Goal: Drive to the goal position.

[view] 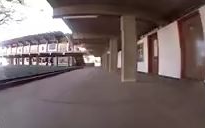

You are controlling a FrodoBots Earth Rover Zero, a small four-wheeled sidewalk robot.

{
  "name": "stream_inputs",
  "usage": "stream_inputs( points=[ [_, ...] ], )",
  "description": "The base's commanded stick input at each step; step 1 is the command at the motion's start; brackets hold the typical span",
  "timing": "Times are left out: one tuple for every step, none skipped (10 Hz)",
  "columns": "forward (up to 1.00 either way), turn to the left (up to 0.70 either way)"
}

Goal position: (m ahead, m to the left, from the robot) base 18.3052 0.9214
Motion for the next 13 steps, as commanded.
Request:
stream_inputs(
  points=[
    [1.0, 0.01],
    [1.0, 0.01],
    [1.0, 0.01],
    [1.0, 0.01],
    [1.0, 0.01],
    [1.0, 0.01],
    [1.0, 0.01],
    [1.0, 0.01],
    [1.0, 0.01],
    [1.0, 0.01],
    [1.0, 0.01],
    [1.0, 0.01],
    [1.0, 0.01]
  ],
)
